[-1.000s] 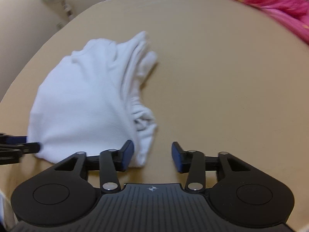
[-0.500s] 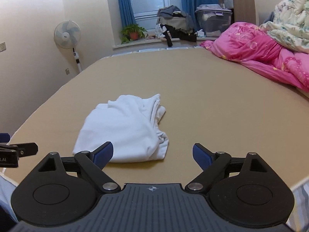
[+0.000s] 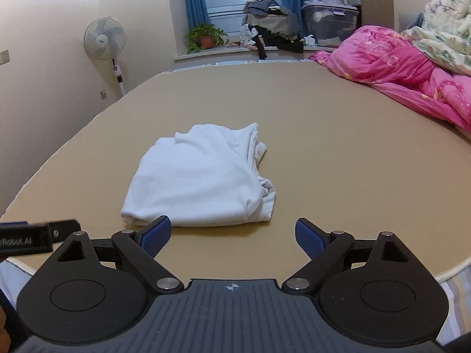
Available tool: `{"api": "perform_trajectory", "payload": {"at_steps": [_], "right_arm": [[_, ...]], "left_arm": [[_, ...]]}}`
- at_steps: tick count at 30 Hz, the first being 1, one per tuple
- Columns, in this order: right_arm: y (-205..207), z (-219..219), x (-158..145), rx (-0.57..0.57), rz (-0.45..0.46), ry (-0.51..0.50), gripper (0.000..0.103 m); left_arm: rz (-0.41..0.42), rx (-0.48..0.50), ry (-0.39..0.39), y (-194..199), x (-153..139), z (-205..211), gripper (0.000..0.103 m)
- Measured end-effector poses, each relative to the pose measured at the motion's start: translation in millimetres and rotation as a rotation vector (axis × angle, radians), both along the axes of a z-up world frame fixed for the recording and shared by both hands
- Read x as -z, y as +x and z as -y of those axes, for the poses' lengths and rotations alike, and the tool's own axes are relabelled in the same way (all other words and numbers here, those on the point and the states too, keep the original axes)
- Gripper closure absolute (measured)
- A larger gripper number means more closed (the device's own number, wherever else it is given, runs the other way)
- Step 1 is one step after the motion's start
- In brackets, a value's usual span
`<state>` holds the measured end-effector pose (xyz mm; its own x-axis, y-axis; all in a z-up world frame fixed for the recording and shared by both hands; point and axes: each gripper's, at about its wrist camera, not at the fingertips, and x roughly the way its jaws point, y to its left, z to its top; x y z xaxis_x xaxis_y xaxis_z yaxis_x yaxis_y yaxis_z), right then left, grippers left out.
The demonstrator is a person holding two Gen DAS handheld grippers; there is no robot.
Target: Fold small clothes
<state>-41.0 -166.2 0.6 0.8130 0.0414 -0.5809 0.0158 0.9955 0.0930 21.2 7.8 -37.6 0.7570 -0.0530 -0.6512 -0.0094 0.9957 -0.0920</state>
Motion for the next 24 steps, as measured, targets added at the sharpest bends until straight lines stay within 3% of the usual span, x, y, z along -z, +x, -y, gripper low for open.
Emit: {"api": "perform_trajectory", "payload": {"at_steps": [12,24], "right_arm": [[17,-3,7,-0.033,-0.001,-0.004,0.01],[16,-15,5,-0.072,0.018,-0.021,0.011]], "left_arm": [[0.028,0.072,0.048,9,4,15,0.001],[0.016,0.041,0.058,12,9,14,0.001]]}}
